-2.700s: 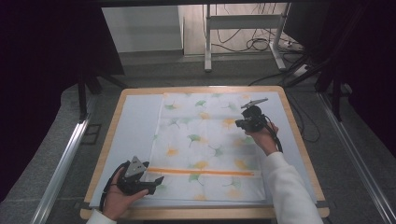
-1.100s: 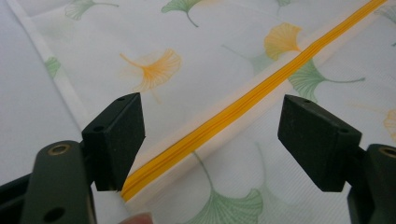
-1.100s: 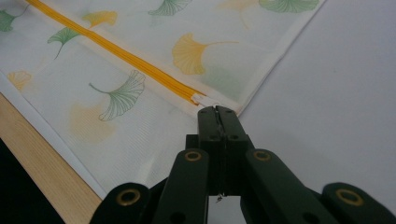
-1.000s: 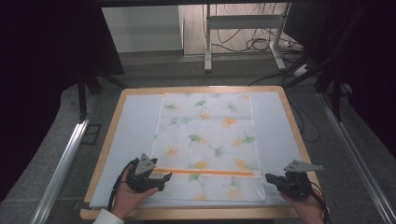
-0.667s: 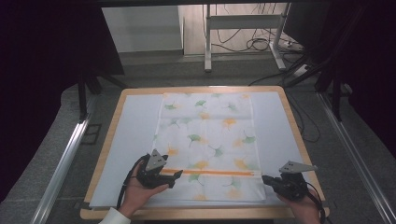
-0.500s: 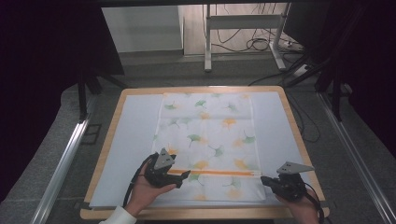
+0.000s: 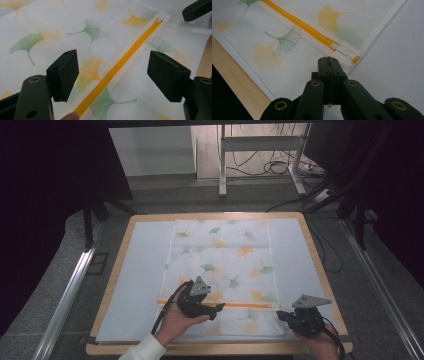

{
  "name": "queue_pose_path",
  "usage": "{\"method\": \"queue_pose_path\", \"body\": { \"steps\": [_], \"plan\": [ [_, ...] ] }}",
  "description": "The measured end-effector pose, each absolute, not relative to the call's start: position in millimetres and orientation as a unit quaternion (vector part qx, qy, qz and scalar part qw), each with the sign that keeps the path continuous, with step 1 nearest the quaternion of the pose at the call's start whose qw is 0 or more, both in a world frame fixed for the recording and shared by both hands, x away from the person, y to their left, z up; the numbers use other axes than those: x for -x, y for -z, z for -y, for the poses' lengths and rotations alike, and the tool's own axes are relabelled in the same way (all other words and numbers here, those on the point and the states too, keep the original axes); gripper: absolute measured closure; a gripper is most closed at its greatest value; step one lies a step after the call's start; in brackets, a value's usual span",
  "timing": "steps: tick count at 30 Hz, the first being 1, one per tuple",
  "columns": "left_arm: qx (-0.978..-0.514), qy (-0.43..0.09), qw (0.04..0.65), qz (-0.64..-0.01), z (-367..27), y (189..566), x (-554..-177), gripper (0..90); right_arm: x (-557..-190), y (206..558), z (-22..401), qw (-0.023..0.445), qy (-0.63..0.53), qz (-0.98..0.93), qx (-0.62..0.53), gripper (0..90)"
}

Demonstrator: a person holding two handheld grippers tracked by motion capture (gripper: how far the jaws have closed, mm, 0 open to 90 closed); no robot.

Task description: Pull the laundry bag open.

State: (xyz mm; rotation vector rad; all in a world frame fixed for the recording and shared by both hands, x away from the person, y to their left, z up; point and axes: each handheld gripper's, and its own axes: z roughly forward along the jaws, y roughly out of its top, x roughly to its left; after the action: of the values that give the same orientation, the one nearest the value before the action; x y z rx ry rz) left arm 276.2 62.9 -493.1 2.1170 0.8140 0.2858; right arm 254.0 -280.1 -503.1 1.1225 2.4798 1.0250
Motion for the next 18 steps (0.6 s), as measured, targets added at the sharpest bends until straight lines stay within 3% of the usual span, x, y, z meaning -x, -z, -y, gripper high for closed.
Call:
{"method": "queue_pose_path", "body": {
  "steps": [11,18],
  "plan": [
    [-0.848,-0.106,0.418,-0.309,-28.0,489.2,-288.8,26.7,-253.6,507.2,277.4,0.108,-0.340,-0.852,-0.382,89.2],
    [-0.861,-0.092,0.406,-0.292,-4.4,484.9,-296.5,34.0,-250.2,509.7,275.0,0.106,-0.333,-0.858,-0.377,89.1]
  ]
}}
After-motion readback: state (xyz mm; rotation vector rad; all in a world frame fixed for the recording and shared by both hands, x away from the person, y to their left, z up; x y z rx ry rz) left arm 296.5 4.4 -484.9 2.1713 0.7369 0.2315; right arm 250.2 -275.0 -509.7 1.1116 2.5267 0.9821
